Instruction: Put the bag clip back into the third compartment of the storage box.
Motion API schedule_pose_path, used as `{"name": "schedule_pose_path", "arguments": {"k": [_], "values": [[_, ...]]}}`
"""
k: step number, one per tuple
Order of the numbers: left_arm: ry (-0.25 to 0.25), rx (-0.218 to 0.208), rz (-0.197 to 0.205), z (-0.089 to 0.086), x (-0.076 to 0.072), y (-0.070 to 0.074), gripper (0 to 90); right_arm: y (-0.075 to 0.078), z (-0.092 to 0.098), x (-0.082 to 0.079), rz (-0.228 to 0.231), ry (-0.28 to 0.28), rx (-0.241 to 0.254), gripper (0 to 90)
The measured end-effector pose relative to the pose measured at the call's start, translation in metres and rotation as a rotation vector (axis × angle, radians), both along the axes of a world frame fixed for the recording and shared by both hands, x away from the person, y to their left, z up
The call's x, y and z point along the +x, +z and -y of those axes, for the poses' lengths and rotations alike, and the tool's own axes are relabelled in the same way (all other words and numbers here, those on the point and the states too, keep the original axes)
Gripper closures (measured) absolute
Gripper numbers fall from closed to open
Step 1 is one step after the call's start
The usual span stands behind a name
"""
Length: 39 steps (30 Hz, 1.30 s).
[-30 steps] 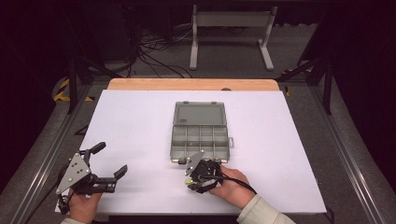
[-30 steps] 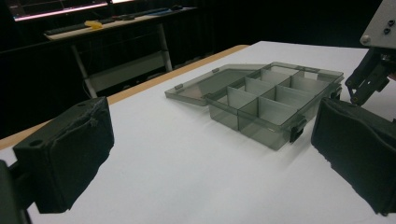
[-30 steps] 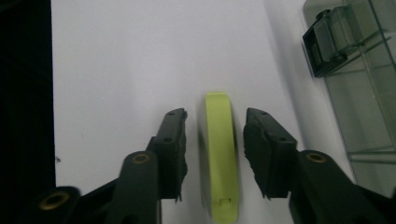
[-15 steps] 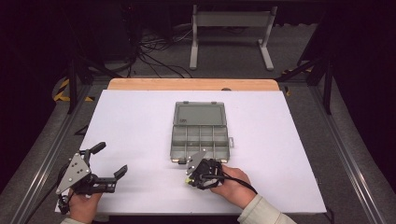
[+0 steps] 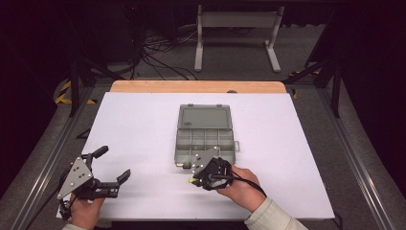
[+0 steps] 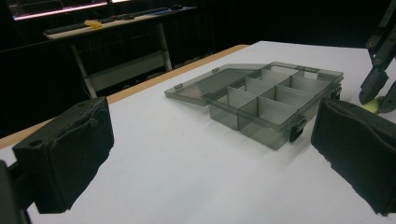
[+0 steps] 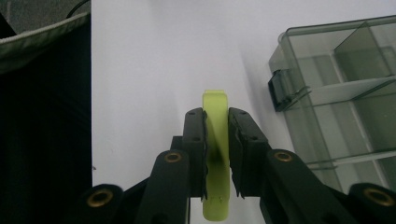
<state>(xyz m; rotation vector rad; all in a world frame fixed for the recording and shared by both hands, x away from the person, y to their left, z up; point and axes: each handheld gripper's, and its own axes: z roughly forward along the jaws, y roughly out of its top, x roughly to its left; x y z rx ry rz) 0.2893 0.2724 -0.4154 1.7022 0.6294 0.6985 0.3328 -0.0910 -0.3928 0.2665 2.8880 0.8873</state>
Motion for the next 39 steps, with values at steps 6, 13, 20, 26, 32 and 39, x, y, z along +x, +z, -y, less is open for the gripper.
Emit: {"name": "schedule_pose_path", "arguments": {"k": [6, 13, 20, 26, 32, 39], "values": [[0.001, 0.0, 0.003, 0.0, 0.0, 0.0, 0.0, 0.011, 0.002, 0.002, 0.013, -0.008, 0.019, 78.2], [0.004, -0.003, 0.004, -0.001, 0.0, 0.0, 0.0, 0.026, 0.008, 0.005, 0.027, -0.018, 0.054, 78.2], [0.004, -0.003, 0.002, 0.0, 0.0, 0.0, 0.0, 0.036, 0.013, 0.01, 0.04, -0.036, 0.084, 78.2], [0.003, -0.003, 0.003, 0.0, 0.0, 0.0, 0.0, 0.046, 0.017, 0.016, 0.055, -0.058, 0.112, 78.2], [0.003, -0.006, 0.001, -0.001, 0.0, 0.0, 0.0, 0.053, 0.021, 0.025, 0.077, -0.1, 0.121, 78.2], [0.003, -0.008, 0.001, -0.001, 0.0, 0.0, 0.0, 0.059, 0.025, 0.04, 0.089, -0.154, 0.132, 78.1]]}}
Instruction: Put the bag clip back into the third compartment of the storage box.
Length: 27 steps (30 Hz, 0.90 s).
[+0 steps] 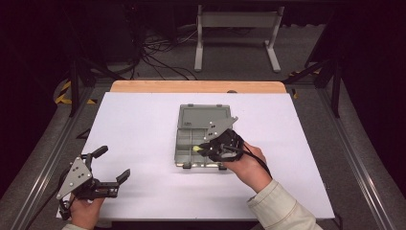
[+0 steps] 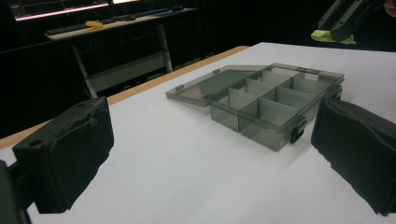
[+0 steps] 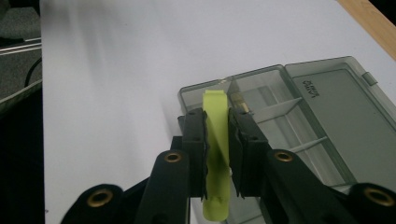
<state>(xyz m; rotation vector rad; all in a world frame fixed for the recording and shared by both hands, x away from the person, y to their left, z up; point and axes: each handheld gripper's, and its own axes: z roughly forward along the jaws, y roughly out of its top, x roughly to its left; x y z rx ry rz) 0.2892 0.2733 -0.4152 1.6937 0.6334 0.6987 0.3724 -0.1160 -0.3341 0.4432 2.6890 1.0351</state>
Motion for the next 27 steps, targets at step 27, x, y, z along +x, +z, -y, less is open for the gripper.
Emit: {"name": "schedule_pose_path", "arguments": {"k": [27], "values": [[-0.002, 0.007, -0.001, 0.0, 0.001, -0.001, 0.1, -0.015, 0.008, 0.069, -0.01, -0.199, 0.019, 78.2]]}}
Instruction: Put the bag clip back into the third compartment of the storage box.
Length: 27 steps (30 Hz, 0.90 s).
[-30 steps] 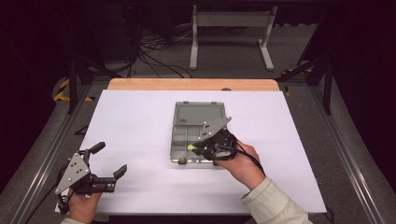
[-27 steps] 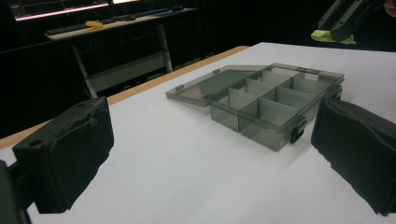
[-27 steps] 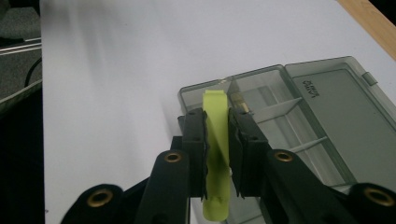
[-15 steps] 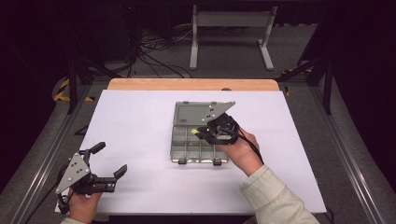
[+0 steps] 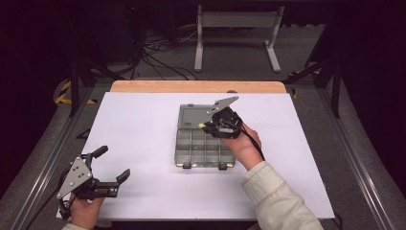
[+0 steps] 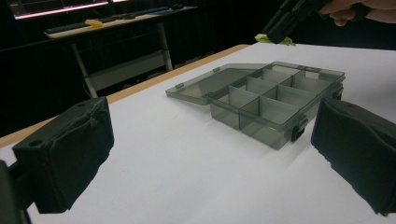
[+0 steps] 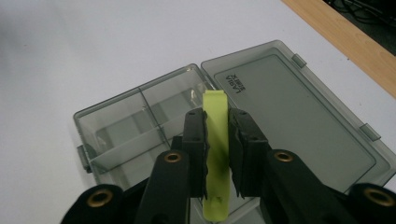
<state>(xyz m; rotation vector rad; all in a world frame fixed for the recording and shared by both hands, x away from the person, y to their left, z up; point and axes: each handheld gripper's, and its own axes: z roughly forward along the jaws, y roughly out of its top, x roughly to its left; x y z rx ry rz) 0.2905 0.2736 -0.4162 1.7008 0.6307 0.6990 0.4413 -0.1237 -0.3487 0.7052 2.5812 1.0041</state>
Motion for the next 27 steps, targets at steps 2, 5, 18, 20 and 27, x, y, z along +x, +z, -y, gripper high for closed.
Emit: {"name": "schedule_pose_path", "arguments": {"k": [2, 5, 18, 20, 27], "values": [[0.0, 0.001, 0.001, 0.0, 0.0, 0.0, 0.0, -0.004, 0.0, 0.005, -0.01, -0.013, 0.0, 78.2], [0.001, -0.004, 0.001, 0.0, -0.001, 0.0, 0.1, -0.009, 0.002, 0.013, -0.022, -0.029, -0.001, 78.2], [0.0, -0.004, -0.002, -0.001, -0.001, 0.0, 0.0, -0.022, 0.006, 0.026, -0.047, -0.069, -0.005, 78.2], [-0.001, -0.003, 0.001, -0.001, 0.0, 0.0, 0.0, -0.022, 0.007, 0.026, -0.056, -0.072, 0.013, 78.2], [-0.001, -0.005, 0.002, 0.0, -0.001, 0.001, 0.0, -0.027, 0.006, 0.025, -0.08, -0.063, 0.028, 78.1]]}}
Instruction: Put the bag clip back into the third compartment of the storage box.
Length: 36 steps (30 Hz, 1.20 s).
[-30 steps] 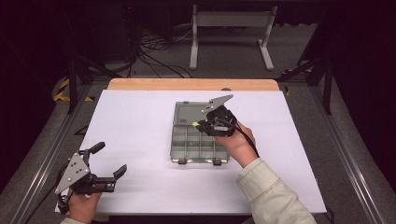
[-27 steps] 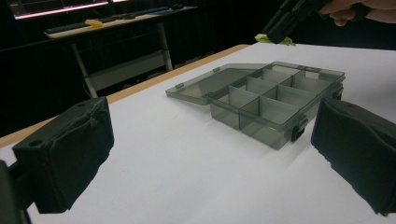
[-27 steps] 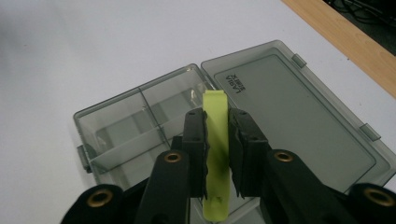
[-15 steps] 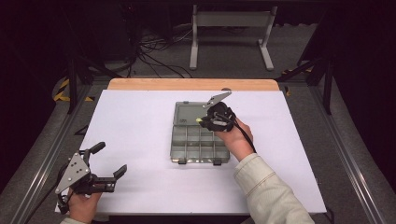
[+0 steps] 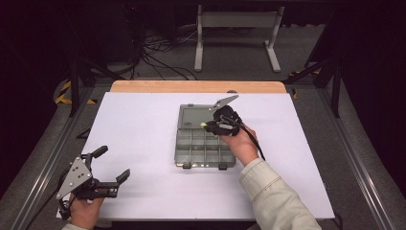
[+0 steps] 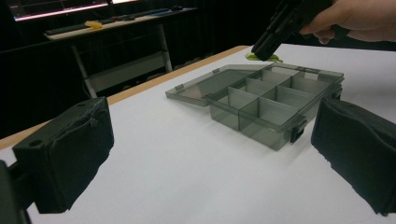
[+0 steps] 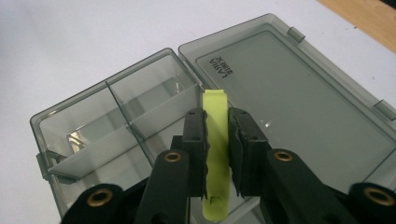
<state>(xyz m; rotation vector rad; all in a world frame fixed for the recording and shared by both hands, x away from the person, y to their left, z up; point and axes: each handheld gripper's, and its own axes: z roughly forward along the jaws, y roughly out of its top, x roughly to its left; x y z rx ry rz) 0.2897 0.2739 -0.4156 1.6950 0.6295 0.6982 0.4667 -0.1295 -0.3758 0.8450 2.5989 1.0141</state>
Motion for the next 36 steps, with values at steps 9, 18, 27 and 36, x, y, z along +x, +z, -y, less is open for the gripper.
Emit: {"name": "schedule_pose_path", "arguments": {"k": [9, 18, 27, 36], "values": [[0.0, 0.0, -0.001, 0.0, 0.0, 0.0, 0.0, -0.012, 0.0, -0.001, -0.028, -0.004, 0.007, 78.1], [-0.003, 0.004, -0.002, 0.0, 0.0, 0.0, 0.0, -0.022, 0.001, -0.001, -0.049, -0.007, 0.002, 78.1], [0.0, 0.0, -0.002, 0.0, 0.0, 0.0, 0.1, -0.027, 0.003, -0.001, -0.062, -0.008, 0.0, 78.1], [-0.001, 0.004, -0.003, 0.0, 0.0, 0.0, 0.1, -0.029, 0.006, -0.002, -0.074, -0.012, 0.0, 78.0]]}}
